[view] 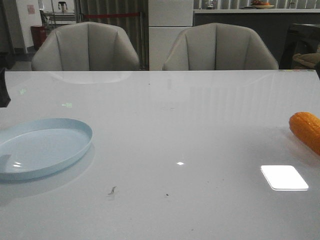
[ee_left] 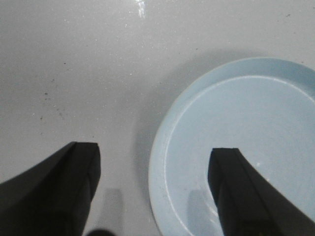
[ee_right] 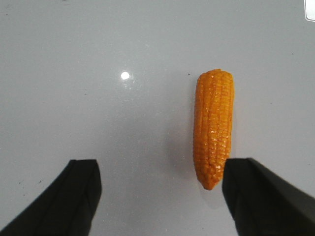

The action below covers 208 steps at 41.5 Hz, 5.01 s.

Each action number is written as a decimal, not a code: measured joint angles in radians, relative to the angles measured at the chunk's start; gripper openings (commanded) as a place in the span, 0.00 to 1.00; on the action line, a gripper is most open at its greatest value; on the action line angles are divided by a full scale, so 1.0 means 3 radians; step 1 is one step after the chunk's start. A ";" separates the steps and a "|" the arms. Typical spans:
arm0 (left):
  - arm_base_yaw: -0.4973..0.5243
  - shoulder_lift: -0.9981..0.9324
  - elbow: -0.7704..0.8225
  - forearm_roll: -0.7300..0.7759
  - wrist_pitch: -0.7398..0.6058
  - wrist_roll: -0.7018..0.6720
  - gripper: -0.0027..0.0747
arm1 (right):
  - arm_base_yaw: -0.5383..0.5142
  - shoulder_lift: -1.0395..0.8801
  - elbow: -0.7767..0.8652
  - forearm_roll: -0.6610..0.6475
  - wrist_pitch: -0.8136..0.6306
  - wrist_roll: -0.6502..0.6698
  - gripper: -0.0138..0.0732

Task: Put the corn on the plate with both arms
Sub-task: 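Lower the left gripper and grasp the light blue plate's rim, then lift the plate with the left gripper and carry it toward table center, then lower the plate onto the table and open the left gripper, then raise the left gripper away from the plate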

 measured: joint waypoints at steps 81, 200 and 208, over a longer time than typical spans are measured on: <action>-0.0005 0.0706 -0.1399 -0.0330 0.1137 0.0037 0.15 | 0.0000 0.0000 0.0000 0.0014 0.0013 0.0000 0.86; -0.0607 0.0280 -0.2996 0.0650 0.1251 0.0059 0.74 | 0.0000 0.0000 0.0000 0.0058 0.0134 0.0000 0.86; -0.0274 -0.0266 -0.2378 0.0614 0.0902 0.0098 0.74 | 0.0000 0.0000 0.0000 0.0058 0.0153 0.0000 0.86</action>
